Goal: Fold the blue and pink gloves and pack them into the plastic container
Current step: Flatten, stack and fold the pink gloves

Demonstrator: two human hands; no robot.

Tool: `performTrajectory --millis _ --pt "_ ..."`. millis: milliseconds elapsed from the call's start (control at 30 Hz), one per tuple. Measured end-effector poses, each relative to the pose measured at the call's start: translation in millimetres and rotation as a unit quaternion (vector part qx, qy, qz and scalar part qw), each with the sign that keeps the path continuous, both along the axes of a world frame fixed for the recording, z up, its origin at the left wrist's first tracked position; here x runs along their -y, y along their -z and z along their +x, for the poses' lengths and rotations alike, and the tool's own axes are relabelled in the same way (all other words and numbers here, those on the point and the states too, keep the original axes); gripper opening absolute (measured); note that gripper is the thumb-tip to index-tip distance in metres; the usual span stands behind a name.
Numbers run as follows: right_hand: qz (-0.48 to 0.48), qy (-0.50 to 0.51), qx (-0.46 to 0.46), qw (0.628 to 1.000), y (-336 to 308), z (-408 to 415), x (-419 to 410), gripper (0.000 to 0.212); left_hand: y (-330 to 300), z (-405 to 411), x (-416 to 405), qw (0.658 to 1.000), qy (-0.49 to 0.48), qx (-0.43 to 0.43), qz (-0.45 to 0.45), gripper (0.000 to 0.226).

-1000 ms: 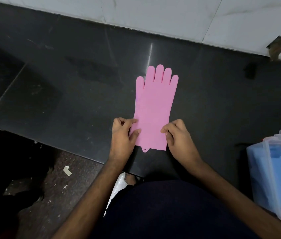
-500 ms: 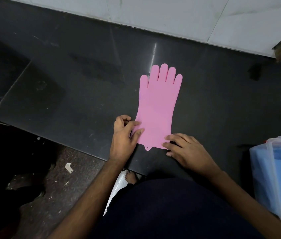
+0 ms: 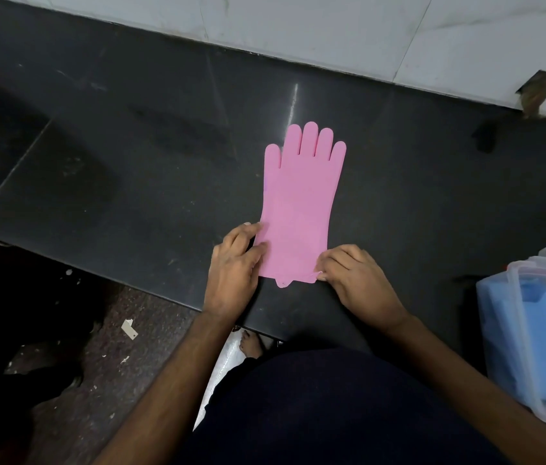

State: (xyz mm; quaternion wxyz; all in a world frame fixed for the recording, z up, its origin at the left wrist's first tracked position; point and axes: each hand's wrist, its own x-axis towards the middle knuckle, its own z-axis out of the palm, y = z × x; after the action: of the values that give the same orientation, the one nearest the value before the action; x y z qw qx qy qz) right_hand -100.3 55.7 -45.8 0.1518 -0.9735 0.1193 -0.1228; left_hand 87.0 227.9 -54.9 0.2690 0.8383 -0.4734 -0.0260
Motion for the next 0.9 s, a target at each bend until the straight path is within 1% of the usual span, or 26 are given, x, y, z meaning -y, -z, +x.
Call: performTrajectory --millis 67,133,200,267,367,400,433,500,533,567,600,667,700,767,800,833,900 --pt "0.030 0.025 0.008 0.999 -4.0 1.2 -2.3 0.028 -1.5 0.5 -3.1 0.999 0.032 0.014 -0.003 0.022" --pt "0.062 0.031 0.024 0.997 -8.9 2.0 -3.7 0.029 -4.6 1.0 -5.5 0.998 0.065 0.003 0.000 0.031" --pt "0.072 0.025 0.032 0.997 -15.8 2.5 -5.4 0.031 -6.7 0.3 -7.7 0.994 0.100 -0.029 0.018 0.037" --pt "0.082 0.020 0.039 0.996 -23.3 3.4 -7.0 0.033 -7.5 -2.0 -10.4 0.991 0.115 -0.070 0.020 0.036" --pt "0.139 0.049 0.076 0.986 -34.4 3.6 -9.3 0.035 -10.6 -3.8 -16.0 0.985 0.107 -0.130 -0.029 0.030" --pt "0.155 0.067 0.094 0.981 -38.1 3.6 -9.7 0.034 -11.9 -4.1 -17.7 0.982 0.116 -0.139 -0.047 0.033" --pt "0.171 0.085 0.111 0.975 -41.9 4.0 -9.8 0.033 -13.1 -5.4 -18.9 0.979 0.132 -0.146 -0.054 0.044" --pt "0.210 0.118 0.147 0.959 -52.3 6.3 -8.7 0.028 -14.3 -10.5 -19.5 0.975 0.160 -0.143 -0.048 0.078" --pt "0.225 0.128 0.164 0.952 -58.5 7.7 -7.7 0.026 -13.2 -14.1 -18.8 0.976 0.165 -0.138 -0.039 0.091" --pt "0.232 0.129 0.176 0.948 -65.1 9.7 -6.1 0.024 -10.9 -17.3 -17.0 0.978 0.160 -0.132 -0.037 0.098" --pt "0.231 0.120 0.183 0.948 -71.3 11.2 -5.0 0.023 -8.8 -20.2 -14.1 0.980 0.148 -0.125 -0.044 0.100" --pt "0.213 0.084 0.182 0.956 -80.3 13.8 -4.6 0.019 -7.2 -24.4 -5.3 0.981 0.117 -0.131 -0.077 0.096" --pt "0.206 0.069 0.177 0.960 -82.9 15.1 -5.9 0.016 -8.4 -25.9 -1.1 0.978 0.104 -0.152 -0.097 0.091" --pt "0.210 0.059 0.175 0.960 -84.9 16.7 -9.1 0.014 -16.1 -31.4 6.1 0.966 0.072 -0.205 -0.140 0.067" --pt "0.219 0.062 0.179 0.957 -85.2 16.9 -10.4 0.013 -19.3 -34.9 8.3 0.963 0.055 -0.212 -0.157 0.053" --pt "0.229 0.069 0.185 0.953 -84.9 17.2 -10.8 0.014 -20.5 -38.0 9.6 0.960 0.039 -0.217 -0.170 0.043" --pt "0.249 0.103 0.189 0.944 -83.5 16.8 -8.7 0.018 -16.0 -42.0 8.2 0.944 0.007 -0.266 -0.193 0.026"
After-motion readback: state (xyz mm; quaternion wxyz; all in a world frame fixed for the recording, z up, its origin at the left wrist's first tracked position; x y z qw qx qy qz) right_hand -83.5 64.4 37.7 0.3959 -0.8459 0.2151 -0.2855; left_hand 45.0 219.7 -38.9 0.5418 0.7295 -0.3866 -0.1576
